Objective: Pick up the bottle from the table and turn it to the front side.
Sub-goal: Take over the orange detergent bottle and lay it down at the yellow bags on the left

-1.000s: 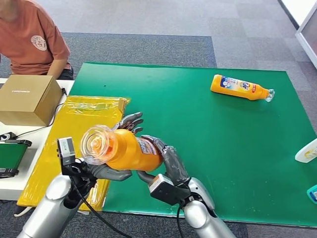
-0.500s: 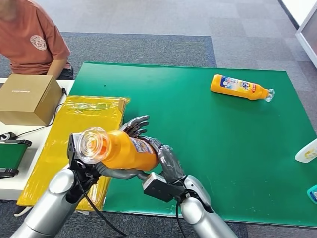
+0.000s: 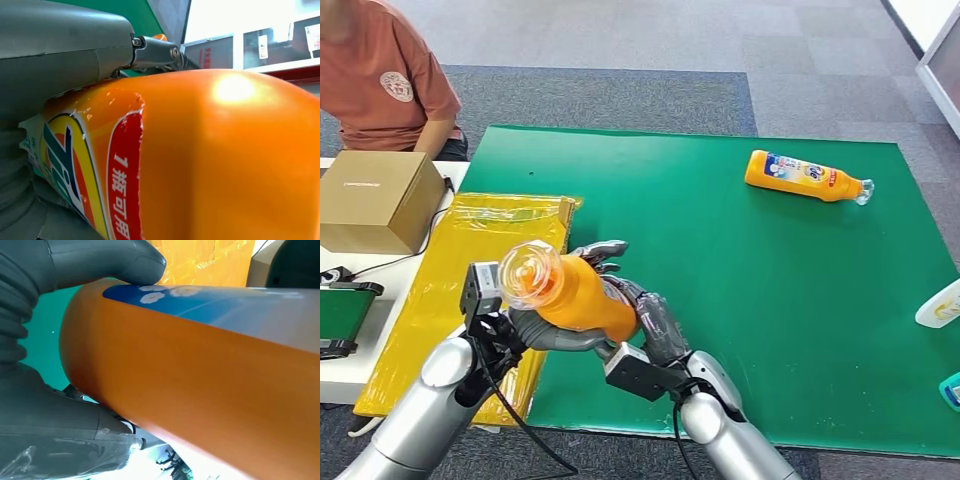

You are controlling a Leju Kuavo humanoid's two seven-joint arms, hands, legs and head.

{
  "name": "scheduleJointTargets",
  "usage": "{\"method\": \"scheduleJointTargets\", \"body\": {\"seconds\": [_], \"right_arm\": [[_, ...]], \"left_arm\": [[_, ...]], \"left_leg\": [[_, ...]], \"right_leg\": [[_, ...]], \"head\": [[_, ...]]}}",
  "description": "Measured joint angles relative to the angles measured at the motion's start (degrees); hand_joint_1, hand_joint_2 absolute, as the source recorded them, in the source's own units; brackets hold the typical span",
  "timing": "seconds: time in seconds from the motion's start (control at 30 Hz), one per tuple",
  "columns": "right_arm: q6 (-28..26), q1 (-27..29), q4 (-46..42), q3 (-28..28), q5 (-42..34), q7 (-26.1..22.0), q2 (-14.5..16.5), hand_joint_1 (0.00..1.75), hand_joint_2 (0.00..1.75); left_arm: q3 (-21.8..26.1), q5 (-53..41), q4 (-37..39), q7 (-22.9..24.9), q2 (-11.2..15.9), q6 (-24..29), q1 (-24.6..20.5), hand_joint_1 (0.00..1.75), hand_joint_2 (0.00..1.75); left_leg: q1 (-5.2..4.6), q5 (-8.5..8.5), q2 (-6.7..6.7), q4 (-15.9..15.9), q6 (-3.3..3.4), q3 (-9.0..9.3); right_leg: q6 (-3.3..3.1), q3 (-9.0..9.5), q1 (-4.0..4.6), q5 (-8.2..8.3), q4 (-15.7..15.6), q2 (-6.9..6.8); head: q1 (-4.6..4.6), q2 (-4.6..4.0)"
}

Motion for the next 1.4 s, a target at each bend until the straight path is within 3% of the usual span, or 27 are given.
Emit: {"method": "scheduleJointTargets", "body": {"seconds": [0.37, 0.5, 0.63, 0.9, 1.03, 1.23, 1.4], "right_arm": [[-0.2, -0.2, 1.9, -0.2, 0.3, -0.1, 0.7, 1.75, 1.75], [-0.2, -0.2, 2.3, -0.2, 0.2, 0.2, 0.8, 0.00, 1.75], [0.6, 0.1, 3.2, -0.9, -2.8, 1.7, 1.0, 0.00, 1.75], [0.4, 5.0, -1.2, -11.8, -13.1, 2.8, 0.2, 0.00, 1.75], [0.0, 7.2, -7.3, -17.7, -13.8, 3.0, -0.6, 0.00, 1.75], [-1.2, 9.7, -18.1, -24.0, -13.8, 2.6, -1.3, 0.00, 1.75], [-0.1, 10.1, -26.4, -25.7, -14.5, 1.7, -1.4, 0.00, 1.75]], "left_arm": [[0.0, 0.0, 0.6, 0.2, 0.4, 0.7, -0.2, 1.75, 1.75], [0.0, 0.1, 0.9, 0.2, 0.4, 1.3, -0.2, 1.75, 1.75], [-0.1, -5.0, 0.5, -1.2, 0.0, 5.9, 0.1, 1.75, 1.75], [2.5, -41.4, -5.8, -6.0, -1.2, 34.4, 4.4, 1.75, 1.75], [4.3, -55.7, -7.8, -5.2, -1.3, 44.7, 7.7, 1.75, 1.75], [6.6, -65.3, -7.0, -0.1, -1.5, 47.0, 12.1, 1.75, 1.75], [8.8, -82.7, 2.4, 7.3, -2.3, 49.6, 12.7, 1.75, 1.75]], "left_leg": [[0.00, 0.00, 0.02, 0.0, 0.00, 0.00], [0.00, 0.00, 0.02, 0.0, 0.00, 0.00], [0.00, 0.00, 0.01, 0.0, 0.00, -0.01], [-0.01, -0.02, 0.01, 0.0, 0.01, -0.03], [-0.01, -0.04, 0.01, 0.0, 0.02, -0.03], [-0.01, -0.03, 0.02, 0.0, 0.02, -0.02], [-0.01, -0.01, 0.03, 0.0, 0.00, -0.02]], "right_leg": [[0.00, -0.01, 0.00, 0.00, 0.0, 0.02], [0.00, 0.00, 0.00, 0.00, 0.0, 0.02], [0.00, 0.01, 0.00, 0.00, 0.0, 0.01], [0.01, 0.02, -0.01, 0.00, 0.0, 0.01], [0.01, 0.02, -0.01, 0.00, 0.0, 0.01], [0.01, 0.01, -0.01, 0.00, 0.0, 0.01], [0.00, 0.01, -0.01, 0.01, 0.0, 0.02]], "head": [[-0.01, 0.01], [0.00, 0.00], [0.00, -0.01], [-0.01, -0.01], [-0.02, -0.01], [-0.02, 0.00], [-0.02, -0.02]]}}
